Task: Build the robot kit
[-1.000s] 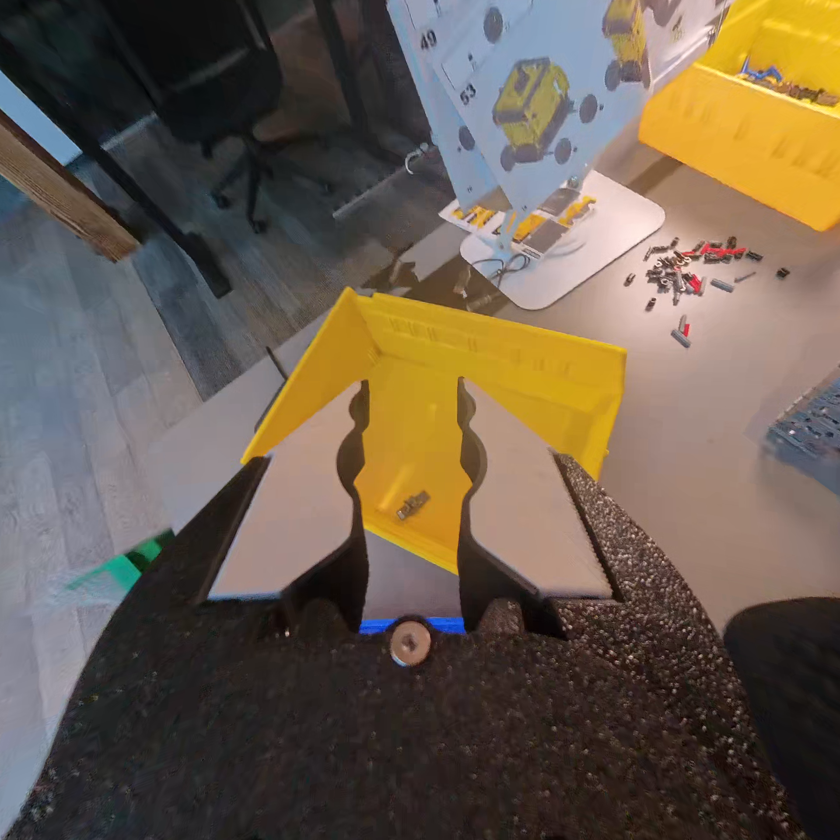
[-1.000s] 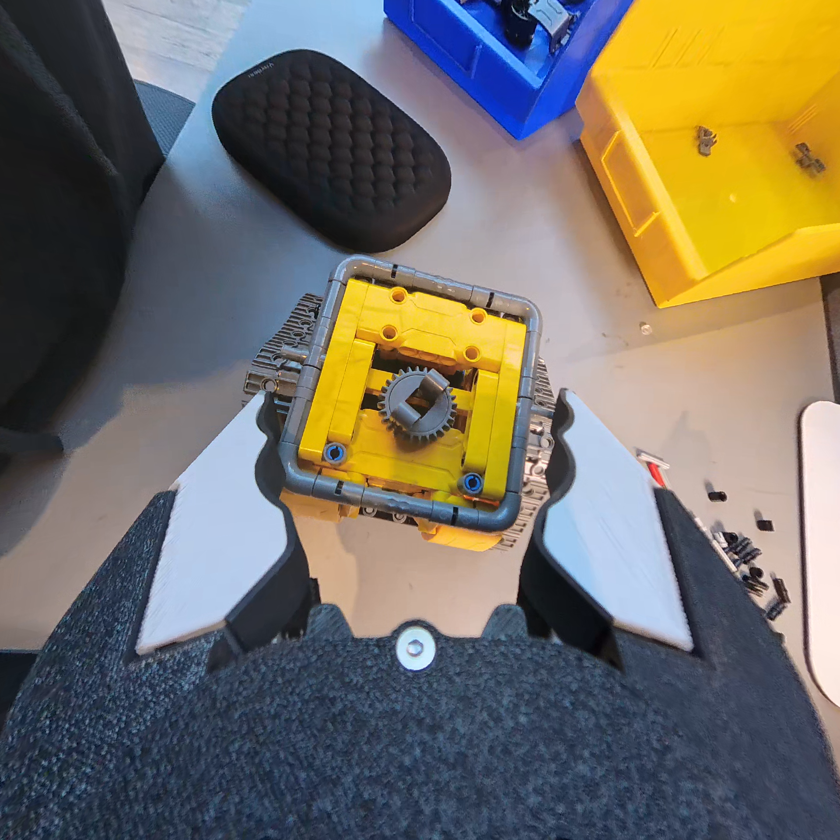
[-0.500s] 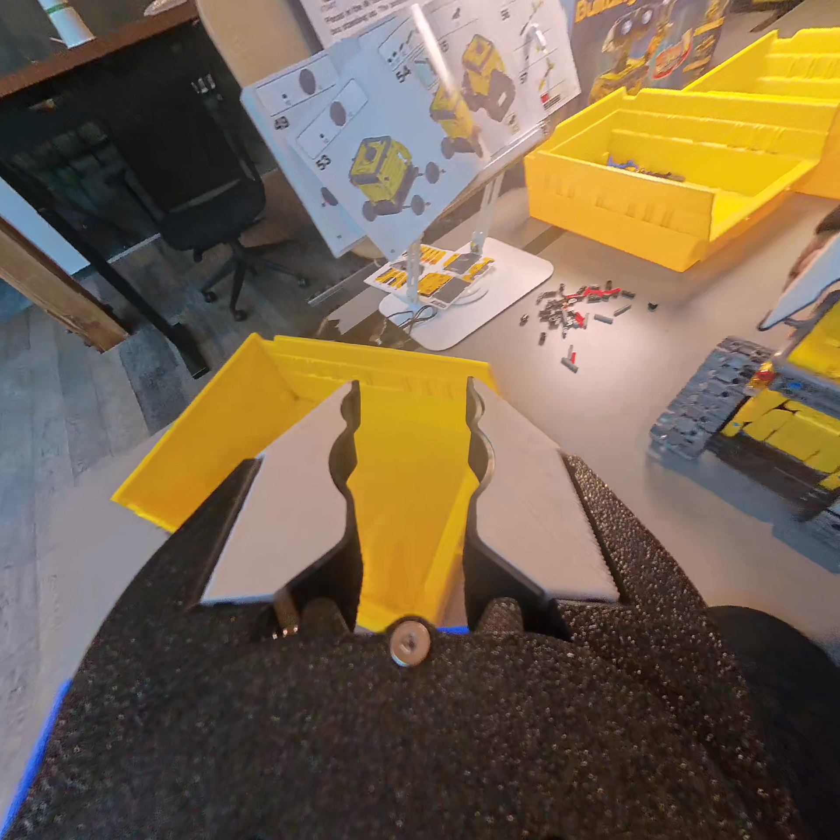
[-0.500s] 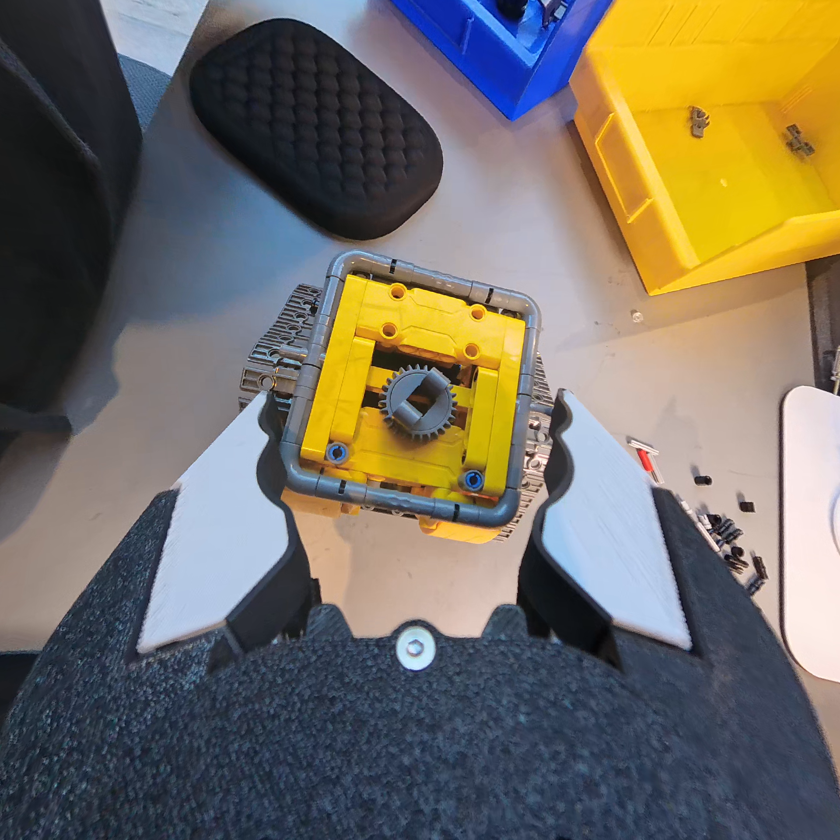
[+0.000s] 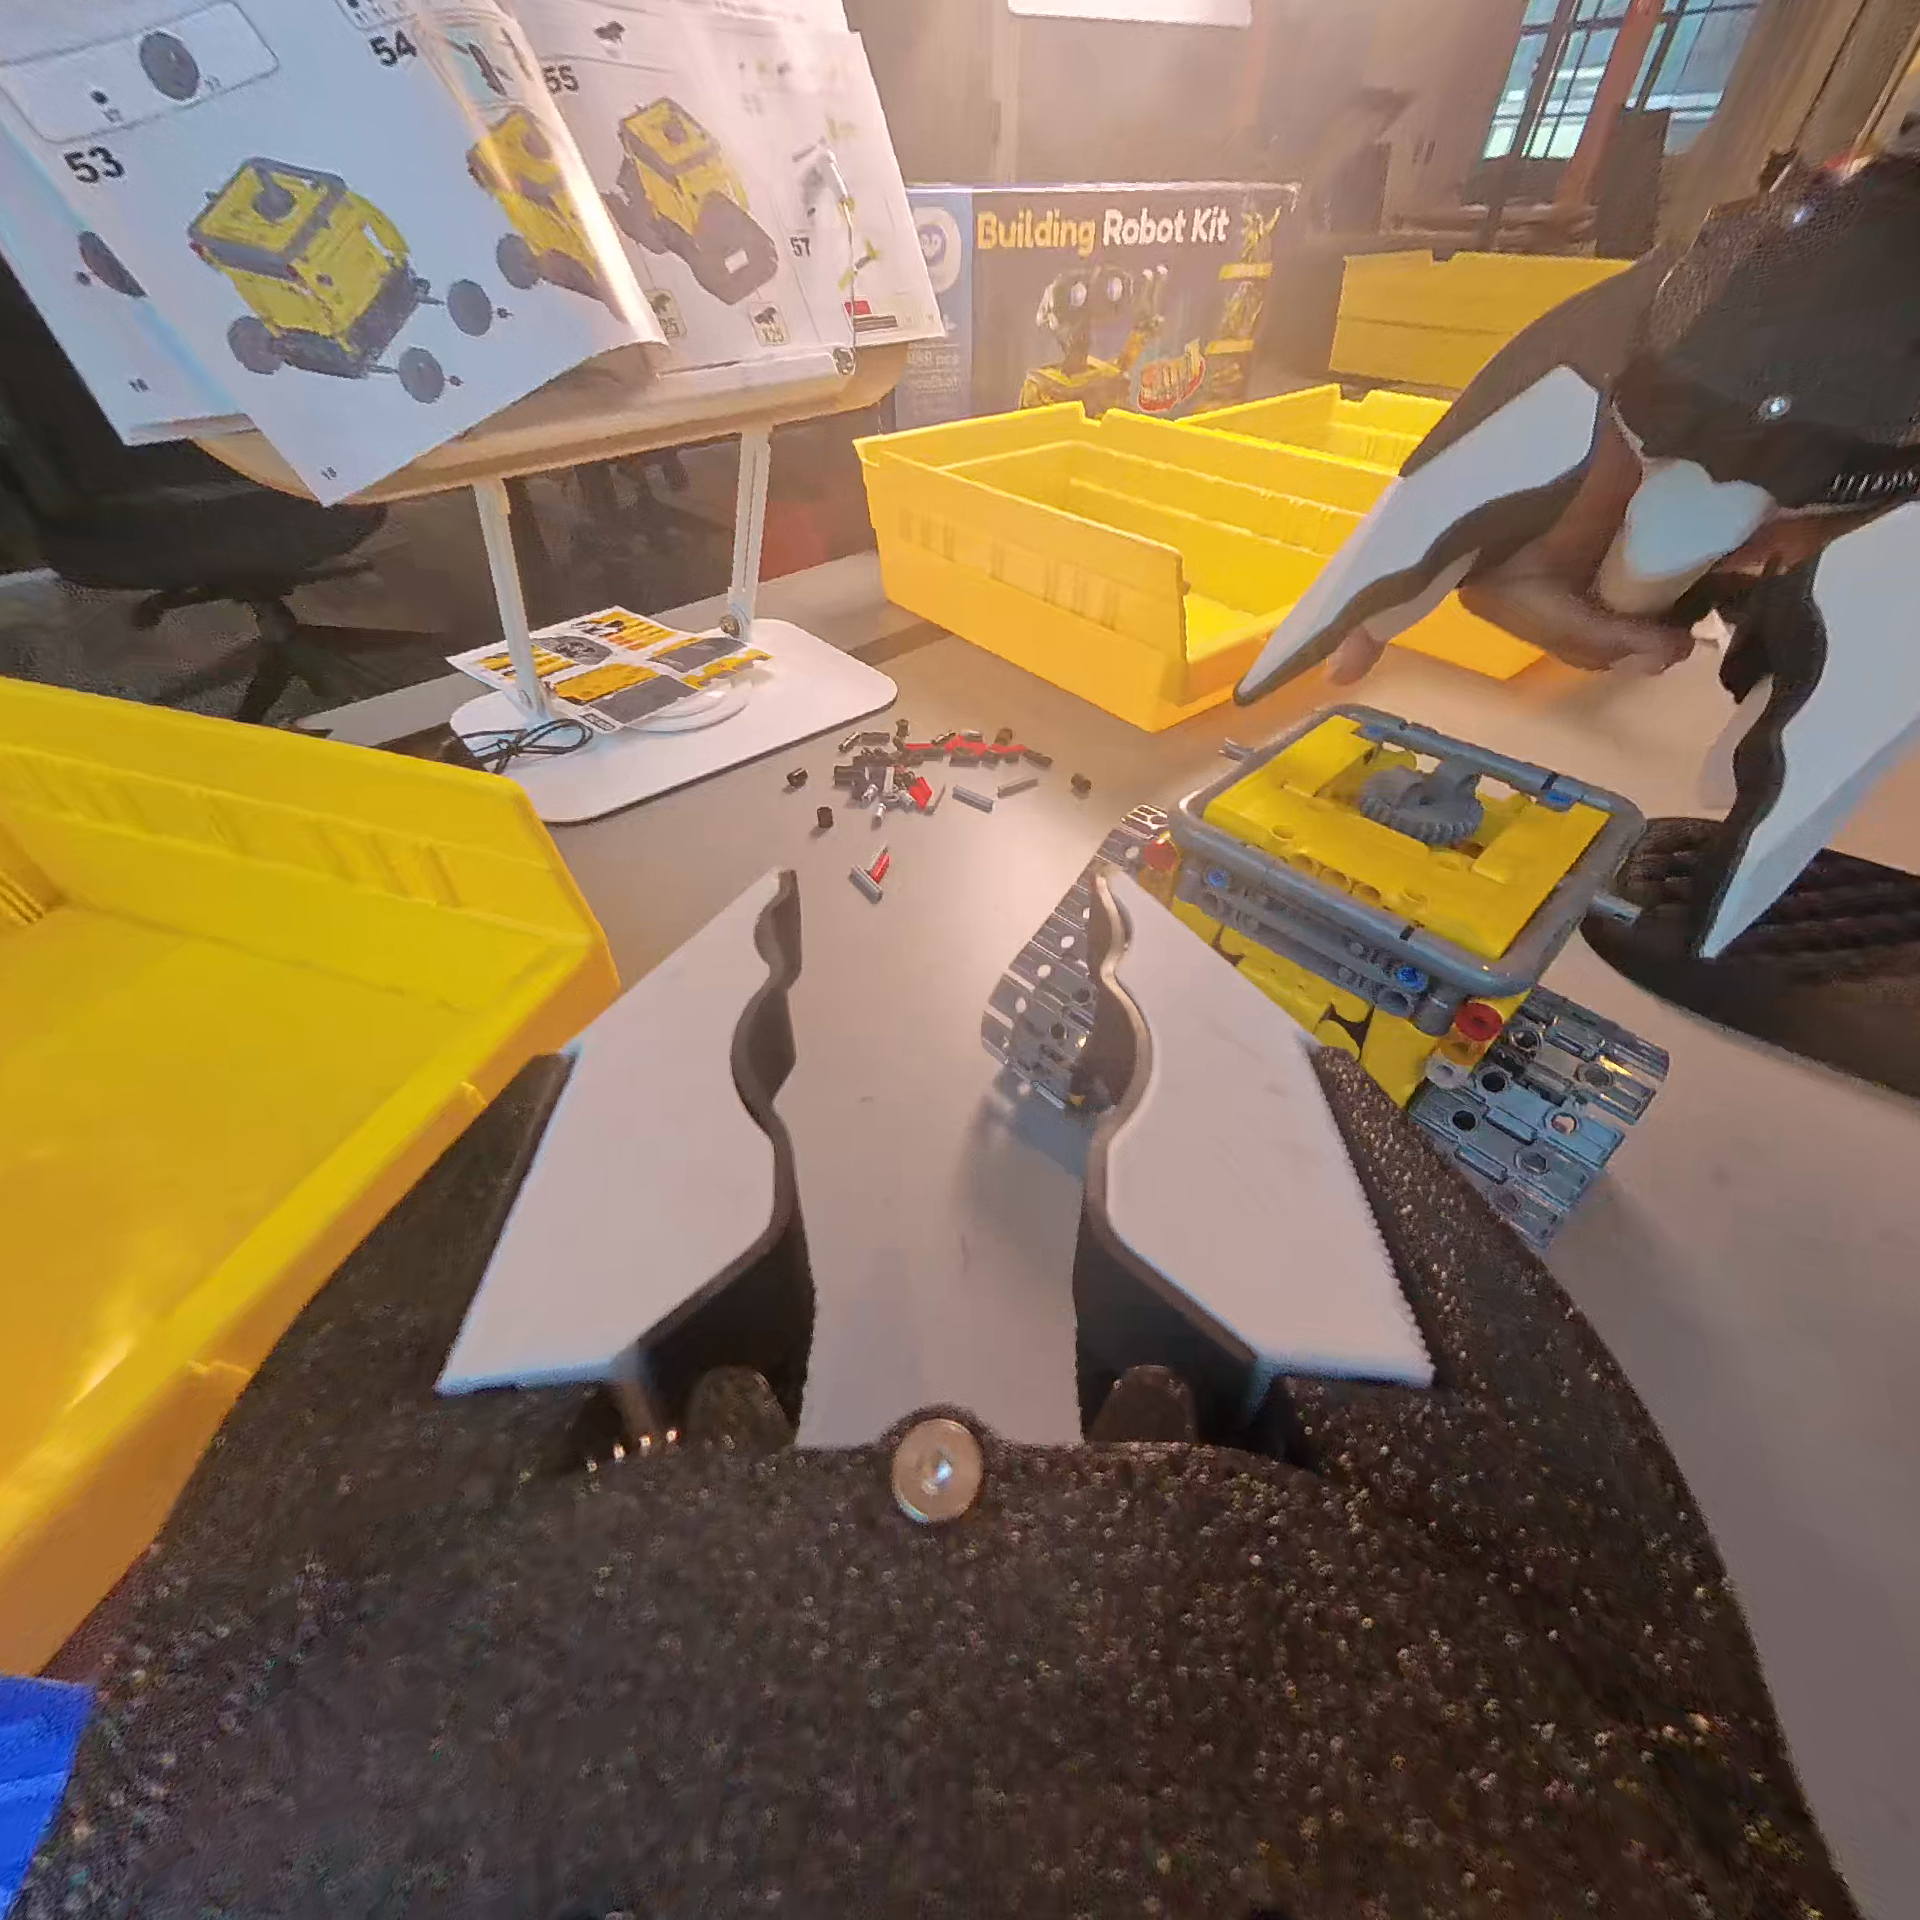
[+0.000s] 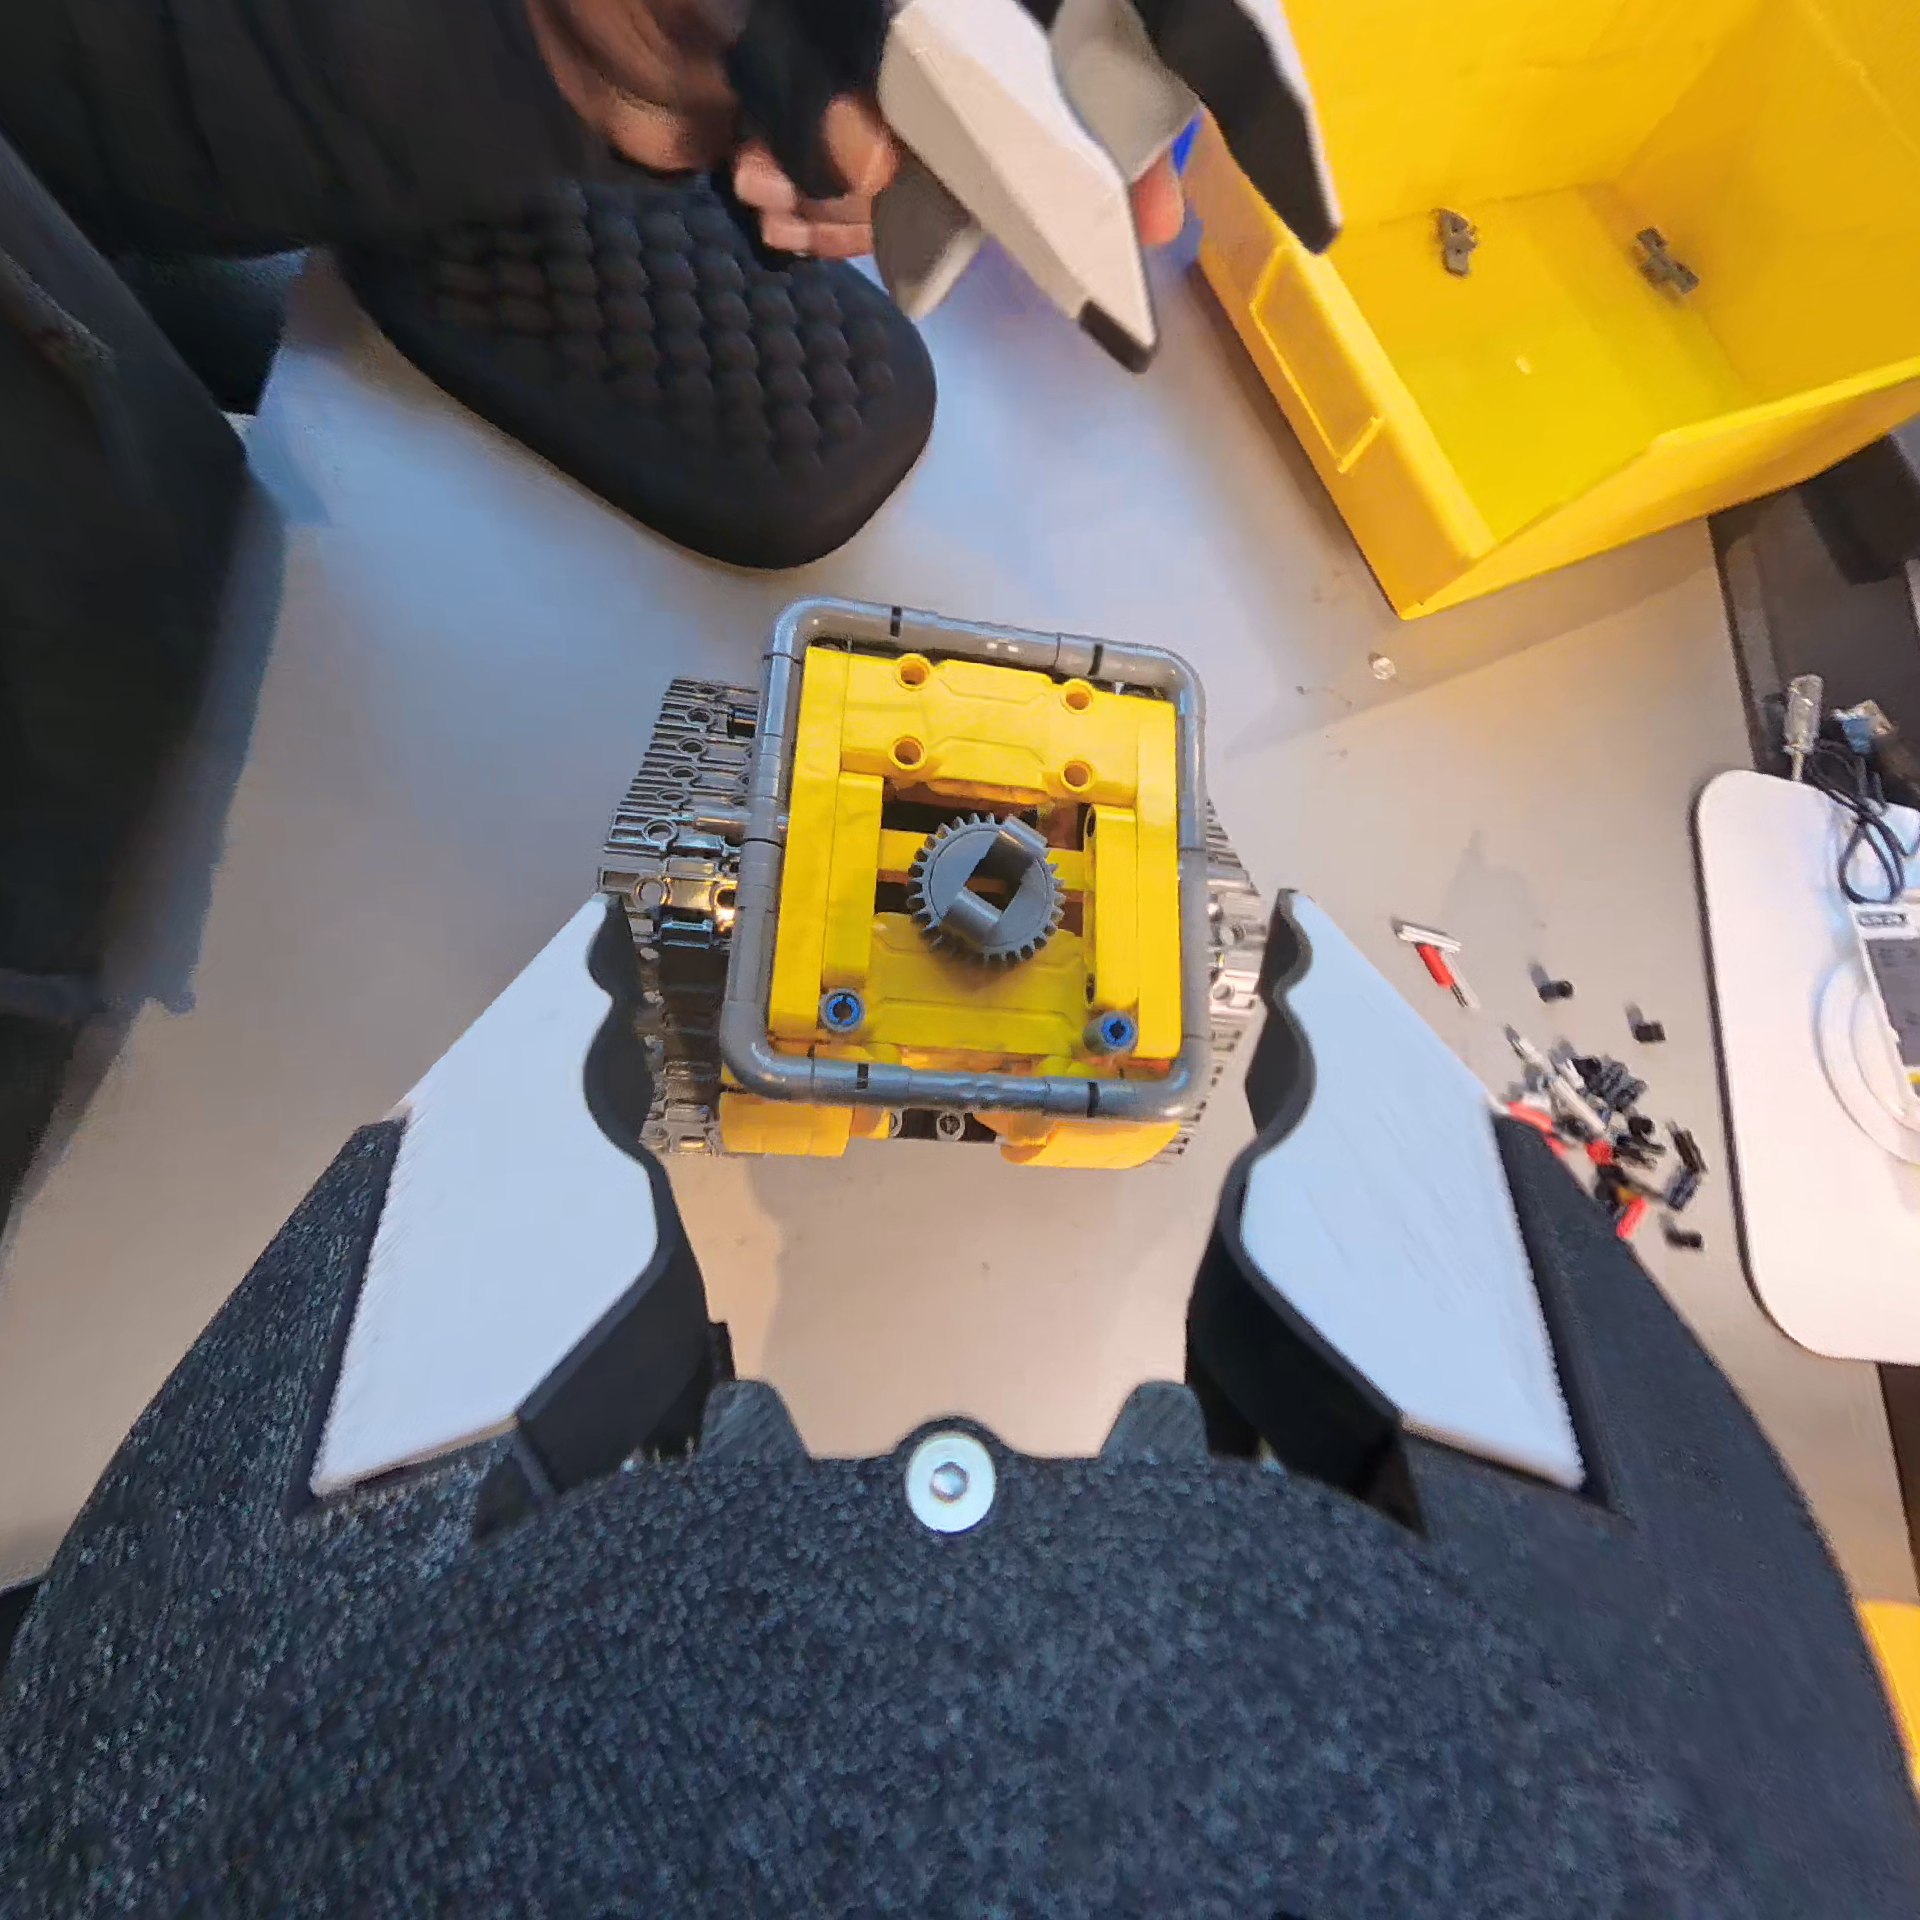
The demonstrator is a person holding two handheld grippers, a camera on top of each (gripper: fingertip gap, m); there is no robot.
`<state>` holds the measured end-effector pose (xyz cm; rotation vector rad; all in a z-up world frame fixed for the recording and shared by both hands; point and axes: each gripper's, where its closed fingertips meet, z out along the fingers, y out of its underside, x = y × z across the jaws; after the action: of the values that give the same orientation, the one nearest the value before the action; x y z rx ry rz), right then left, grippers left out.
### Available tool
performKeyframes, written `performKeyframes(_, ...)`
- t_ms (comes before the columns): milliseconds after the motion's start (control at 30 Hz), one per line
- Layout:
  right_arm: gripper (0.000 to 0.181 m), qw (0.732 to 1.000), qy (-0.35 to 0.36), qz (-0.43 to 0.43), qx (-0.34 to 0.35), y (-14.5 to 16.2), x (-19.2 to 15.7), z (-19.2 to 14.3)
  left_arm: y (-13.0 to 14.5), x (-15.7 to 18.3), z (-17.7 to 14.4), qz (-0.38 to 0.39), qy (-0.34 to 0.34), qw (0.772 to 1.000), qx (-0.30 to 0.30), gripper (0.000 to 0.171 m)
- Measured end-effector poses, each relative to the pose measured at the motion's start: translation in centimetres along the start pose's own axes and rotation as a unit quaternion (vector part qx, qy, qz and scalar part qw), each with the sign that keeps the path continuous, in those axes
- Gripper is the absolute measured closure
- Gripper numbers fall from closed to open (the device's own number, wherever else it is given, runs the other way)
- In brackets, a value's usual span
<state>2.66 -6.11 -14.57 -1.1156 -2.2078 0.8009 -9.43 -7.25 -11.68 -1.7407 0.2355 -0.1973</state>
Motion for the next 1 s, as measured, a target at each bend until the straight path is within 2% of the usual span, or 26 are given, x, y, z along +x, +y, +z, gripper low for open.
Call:
performKeyframes(133, 0.063, 0.999, 0.025, 0.031, 0.000, 0.2, -0.5, -0.6, 0.6, 0.7, 0.0, 0.042, -0.012, 0.999, -0.004, 0.115)
performKeyframes(333, 0.063, 0.992, 0.090, 0.079, 0.030, -0.3, -1.8, -2.3, 1.2, 1.1, 0.5, 0.059, -0.009, 0.998, -0.012, 0.107)
performKeyframes(500, 0.064, 0.967, 0.185, 0.150, 0.093, -0.2, -3.2, -4.9, 0.4, 0.3, -0.6, 0.055, -0.041, 0.997, 0.020, 0.095)
performKeyframes(533, 0.065, 0.960, 0.205, 0.163, 0.104, -0.1, -3.7, -5.7, 0.1, 0.5, -1.5, 0.045, -0.046, 0.998, 0.027, 0.091)
performKeyframes(633, 0.067, 0.942, 0.250, 0.188, 0.124, 0.7, -6.2, -8.0, -0.2, 2.1, -5.9, 0.009, -0.065, 0.995, 0.069, 0.094)
performKeyframes(767, 0.067, 0.930, 0.268, 0.206, 0.144, 1.3, -10.6, -9.3, 2.3, 5.7, -12.5, -0.023, -0.092, 0.993, 0.076, 0.095)
performKeyframes(867, 0.068, 0.921, 0.260, 0.223, 0.185, 0.3, -14.3, -8.4, 4.3, 8.3, -17.9, -0.037, -0.111, 0.991, 0.071, 0.096)
performKeyframes(1000, 0.069, 0.925, 0.228, 0.213, 0.217, -2.0, -19.8, -4.2, 7.3, 11.1, -25.7, -0.032, -0.150, 0.987, 0.055, 0.098)
